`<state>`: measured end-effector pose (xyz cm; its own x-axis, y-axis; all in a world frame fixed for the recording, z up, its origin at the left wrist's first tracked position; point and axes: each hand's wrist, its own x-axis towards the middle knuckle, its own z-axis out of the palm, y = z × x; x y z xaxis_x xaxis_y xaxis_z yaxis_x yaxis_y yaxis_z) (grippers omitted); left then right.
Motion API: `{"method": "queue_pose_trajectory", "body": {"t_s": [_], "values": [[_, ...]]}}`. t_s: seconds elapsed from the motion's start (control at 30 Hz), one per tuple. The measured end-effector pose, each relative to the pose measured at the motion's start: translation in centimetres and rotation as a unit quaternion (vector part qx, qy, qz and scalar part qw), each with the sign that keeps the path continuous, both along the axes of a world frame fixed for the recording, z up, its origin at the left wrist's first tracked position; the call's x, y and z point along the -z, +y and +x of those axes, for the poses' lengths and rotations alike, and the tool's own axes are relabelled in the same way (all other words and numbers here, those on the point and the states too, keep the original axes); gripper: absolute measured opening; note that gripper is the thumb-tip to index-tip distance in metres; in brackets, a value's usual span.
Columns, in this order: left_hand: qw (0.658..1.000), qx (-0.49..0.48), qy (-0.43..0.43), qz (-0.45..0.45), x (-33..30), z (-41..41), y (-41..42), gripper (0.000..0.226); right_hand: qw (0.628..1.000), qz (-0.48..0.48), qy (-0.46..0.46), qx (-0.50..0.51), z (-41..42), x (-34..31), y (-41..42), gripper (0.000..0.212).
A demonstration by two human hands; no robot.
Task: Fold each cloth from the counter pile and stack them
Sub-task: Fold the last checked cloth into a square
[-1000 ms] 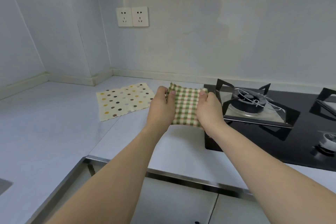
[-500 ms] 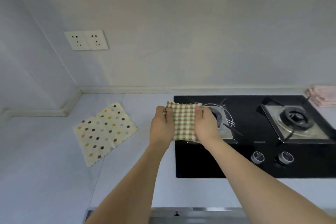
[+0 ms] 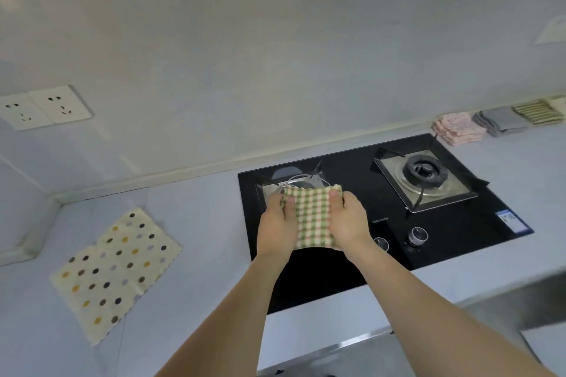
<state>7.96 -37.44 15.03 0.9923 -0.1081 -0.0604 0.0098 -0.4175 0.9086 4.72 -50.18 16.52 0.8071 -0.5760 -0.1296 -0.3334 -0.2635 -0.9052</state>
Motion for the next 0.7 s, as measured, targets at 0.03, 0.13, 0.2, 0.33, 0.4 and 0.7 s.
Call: {"method": "queue_pose_trajectory", "body": {"t_s": [0.03, 0.13, 0.2, 0.33, 0.4, 0.7], "values": [[1.000, 0.008, -0.004, 0.003, 0.1, 0.2, -1.0, 0.016, 1.000, 0.006, -0.002, 0.002, 0.1, 0.1, -1.1, 0.035], [1.000, 0.004, -0.004, 0.009, 0.5, 1.0, -4.5, 0.016, 1.000, 0.017, -0.007, -0.009, 0.9, 0.3, -4.8, 0.036], [1.000, -0.002, 0.015, 0.012, 0.3, 1.7, -6.9, 0.022, 1.000, 0.013, -0.001, -0.021, 1.5, 0.5, -7.5, 0.037], [1.000, -0.005, 0.011, 0.020, -0.8, 3.0, -11.9, 0.022, 0.999, 0.011, 0.003, -0.041, 2.9, 0.1, -13.1, 0.037], [1.000, -0.006, 0.004, 0.007, -0.9, 3.4, -14.4, 0.020, 0.999, 0.006, 0.013, -0.051, 3.7, 0.2, -15.5, 0.039], [0.996, 0.069, 0.004, 0.049, 0.4, 5.4, -25.0, 0.020, 1.000, 0.014, 0.017, -0.018, 4.3, 0.9, -26.7, 0.038]]}}
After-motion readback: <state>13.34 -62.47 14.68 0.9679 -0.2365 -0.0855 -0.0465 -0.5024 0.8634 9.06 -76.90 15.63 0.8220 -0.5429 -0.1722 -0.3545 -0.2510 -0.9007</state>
